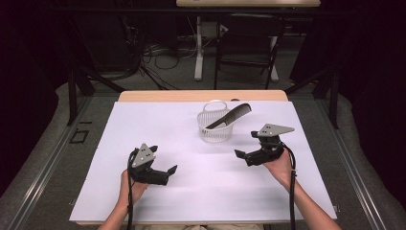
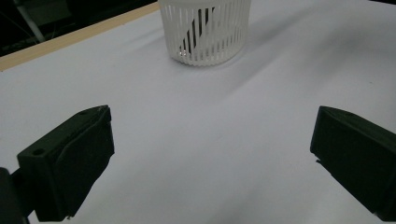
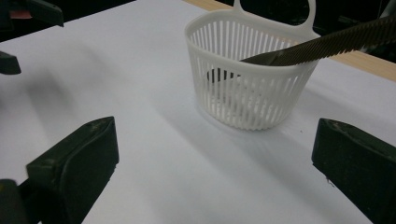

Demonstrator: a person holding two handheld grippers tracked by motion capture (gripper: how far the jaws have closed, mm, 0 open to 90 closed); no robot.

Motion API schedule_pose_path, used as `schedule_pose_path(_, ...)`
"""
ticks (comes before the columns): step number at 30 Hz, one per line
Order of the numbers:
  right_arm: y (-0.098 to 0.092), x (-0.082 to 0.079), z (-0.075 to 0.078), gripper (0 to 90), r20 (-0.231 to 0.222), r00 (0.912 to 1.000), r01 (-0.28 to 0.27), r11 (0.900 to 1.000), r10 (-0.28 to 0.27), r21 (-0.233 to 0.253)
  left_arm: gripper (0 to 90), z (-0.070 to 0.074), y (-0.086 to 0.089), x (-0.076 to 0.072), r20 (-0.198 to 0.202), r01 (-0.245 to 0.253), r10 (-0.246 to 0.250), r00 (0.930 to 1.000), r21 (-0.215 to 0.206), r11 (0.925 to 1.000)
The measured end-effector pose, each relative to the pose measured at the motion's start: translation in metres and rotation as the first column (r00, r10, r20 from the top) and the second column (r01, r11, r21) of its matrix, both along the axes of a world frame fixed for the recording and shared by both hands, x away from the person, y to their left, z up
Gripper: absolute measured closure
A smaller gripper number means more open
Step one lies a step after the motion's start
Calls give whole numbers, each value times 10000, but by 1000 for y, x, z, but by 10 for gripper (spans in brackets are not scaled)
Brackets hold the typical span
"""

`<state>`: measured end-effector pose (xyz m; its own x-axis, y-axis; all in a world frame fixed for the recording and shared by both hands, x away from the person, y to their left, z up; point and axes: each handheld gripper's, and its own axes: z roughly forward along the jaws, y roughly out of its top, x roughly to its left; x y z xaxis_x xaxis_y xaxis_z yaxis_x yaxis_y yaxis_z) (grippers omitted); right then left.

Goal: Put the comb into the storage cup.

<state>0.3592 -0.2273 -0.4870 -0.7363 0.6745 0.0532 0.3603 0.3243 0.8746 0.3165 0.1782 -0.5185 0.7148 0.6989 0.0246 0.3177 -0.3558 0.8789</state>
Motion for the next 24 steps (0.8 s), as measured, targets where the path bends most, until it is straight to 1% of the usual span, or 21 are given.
schedule_pose_path(2,-1,-6,-2,0,-18,10000,-85,9999,85,-89,0,0,2,-2,2,-44,44,10000,-24,10000)
schedule_pose_path(3,-2,-9,-2,0,51,9999,-96,9999,96,-128,0,0,4,-3,-10,-36,37,10000,19,10000)
schedule_pose_path(8,-7,-20,-6,0,24,9999,-164,9997,164,-199,0,-4,6,-8,-91,-58,59,9999,153,9999)
schedule_pose_path(9,-8,-22,-7,0,2,9999,-159,9997,159,-203,0,-4,7,-9,-104,-79,81,9999,125,9999)
schedule_pose_path(14,-16,-33,-12,0,38,10000,-69,9997,70,-220,0,-5,10,-15,-105,-177,179,9998,191,9997)
schedule_pose_path(18,-23,-42,-17,0,-46,10000,63,9997,-64,-257,0,-6,13,-19,-83,-245,246,9997,145,9996)
schedule_pose_path(21,-28,-48,-22,0,-71,9999,151,9995,-153,-293,0,-7,16,-22,-91,-278,280,9996,235,9993)
schedule_pose_path(22,-30,-50,-23,0,-92,9998,171,9994,-174,-304,0,-7,17,-23,-104,-308,310,9995,182,9994)
schedule_pose_path(24,-32,-55,-26,0,-125,9996,236,9990,-241,-378,0,-7,19,-25,-103,-338,340,9994,215,9992)
